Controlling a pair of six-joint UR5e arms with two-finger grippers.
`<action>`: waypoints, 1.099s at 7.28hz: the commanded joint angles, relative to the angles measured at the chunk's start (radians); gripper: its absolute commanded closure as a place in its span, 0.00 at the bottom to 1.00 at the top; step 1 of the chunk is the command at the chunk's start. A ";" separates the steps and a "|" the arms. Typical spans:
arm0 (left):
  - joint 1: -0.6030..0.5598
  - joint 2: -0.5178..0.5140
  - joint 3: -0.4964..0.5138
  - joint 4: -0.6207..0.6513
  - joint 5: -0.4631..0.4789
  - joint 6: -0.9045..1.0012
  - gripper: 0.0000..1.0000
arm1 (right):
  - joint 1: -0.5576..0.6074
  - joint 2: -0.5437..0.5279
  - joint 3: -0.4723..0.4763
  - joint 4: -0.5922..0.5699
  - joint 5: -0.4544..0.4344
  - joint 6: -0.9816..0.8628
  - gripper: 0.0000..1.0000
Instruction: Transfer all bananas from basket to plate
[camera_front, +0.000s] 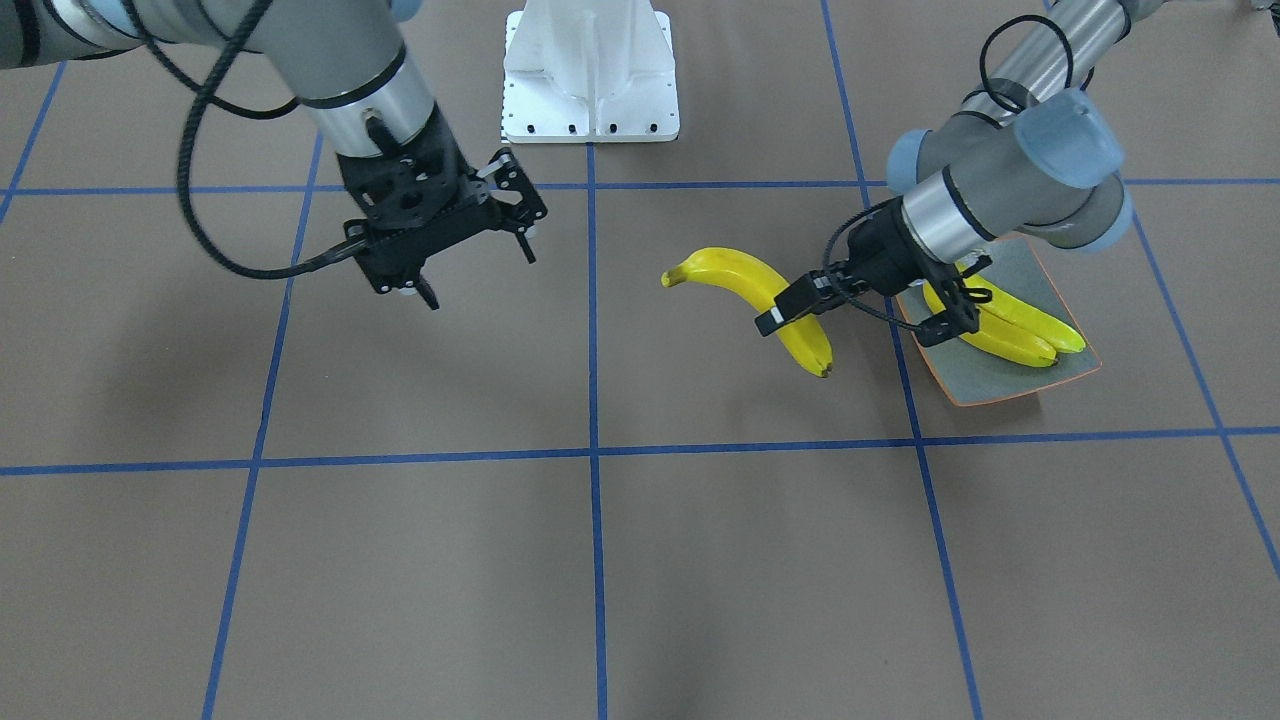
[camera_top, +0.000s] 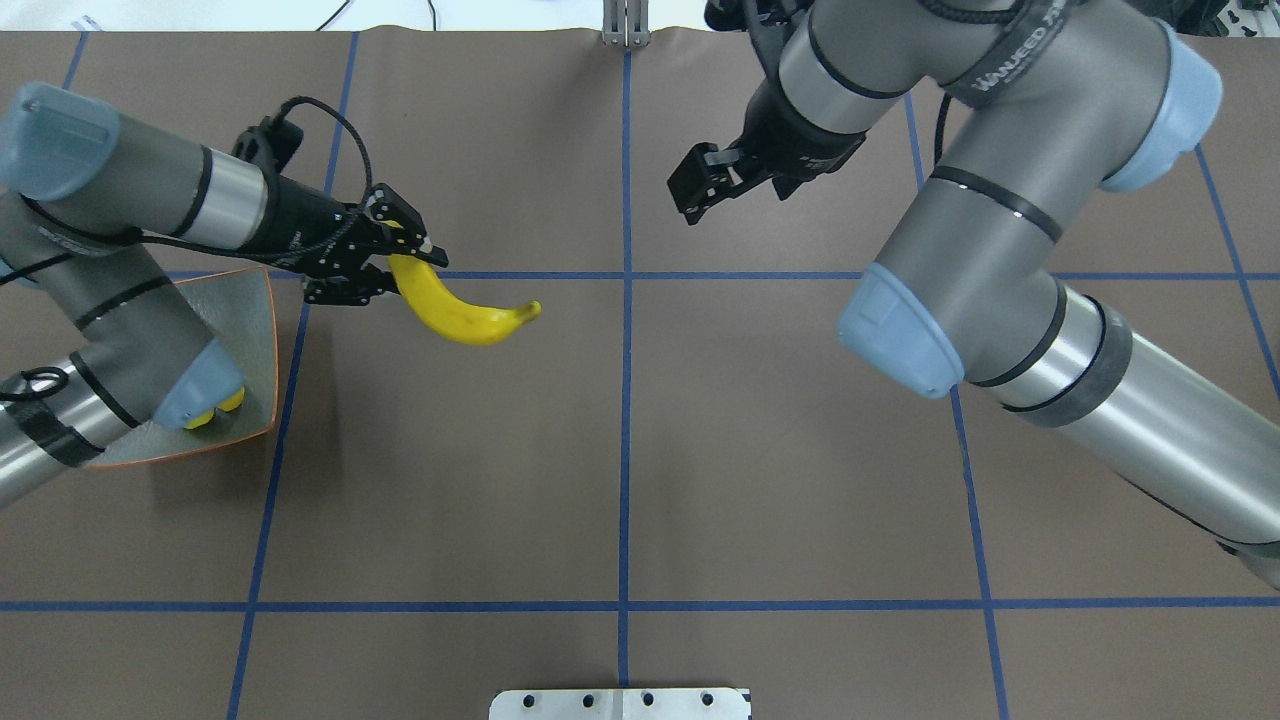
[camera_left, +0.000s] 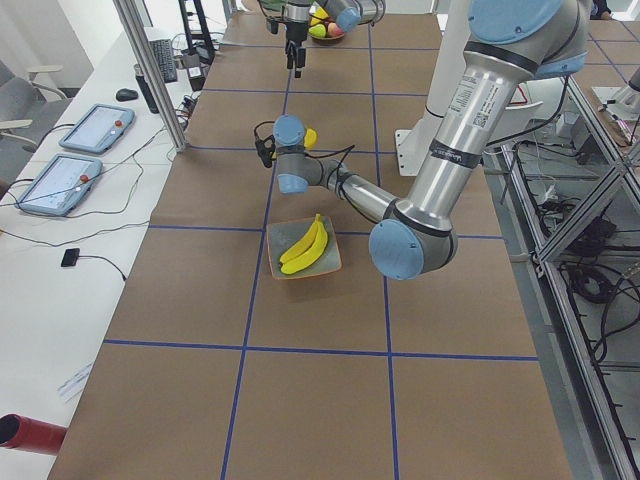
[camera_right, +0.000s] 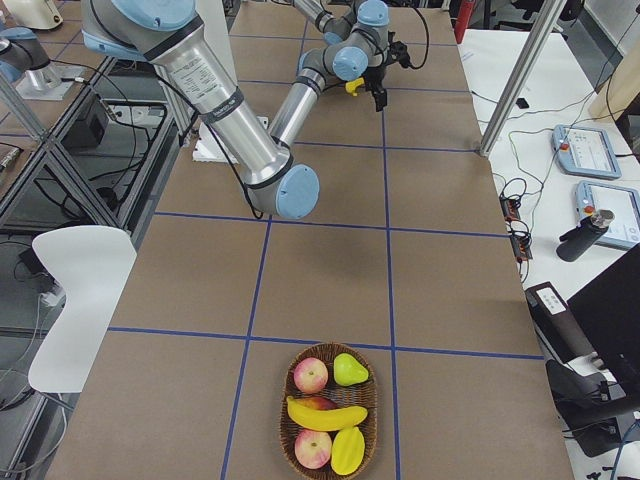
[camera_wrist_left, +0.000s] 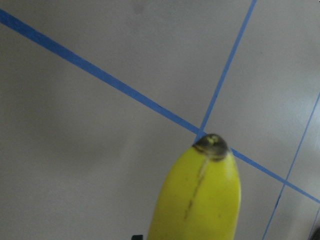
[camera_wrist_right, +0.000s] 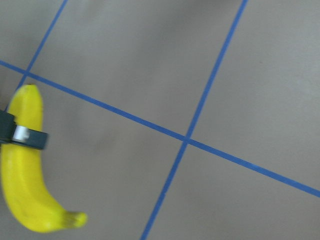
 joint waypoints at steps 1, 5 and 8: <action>-0.112 0.116 0.002 -0.001 -0.089 0.125 1.00 | 0.047 -0.053 -0.001 -0.001 0.018 -0.041 0.01; -0.198 0.149 0.108 -0.001 -0.151 0.311 1.00 | 0.051 -0.062 -0.014 0.000 0.015 -0.045 0.01; -0.209 0.162 0.172 -0.002 -0.158 0.344 1.00 | 0.049 -0.061 -0.013 0.002 0.015 -0.043 0.01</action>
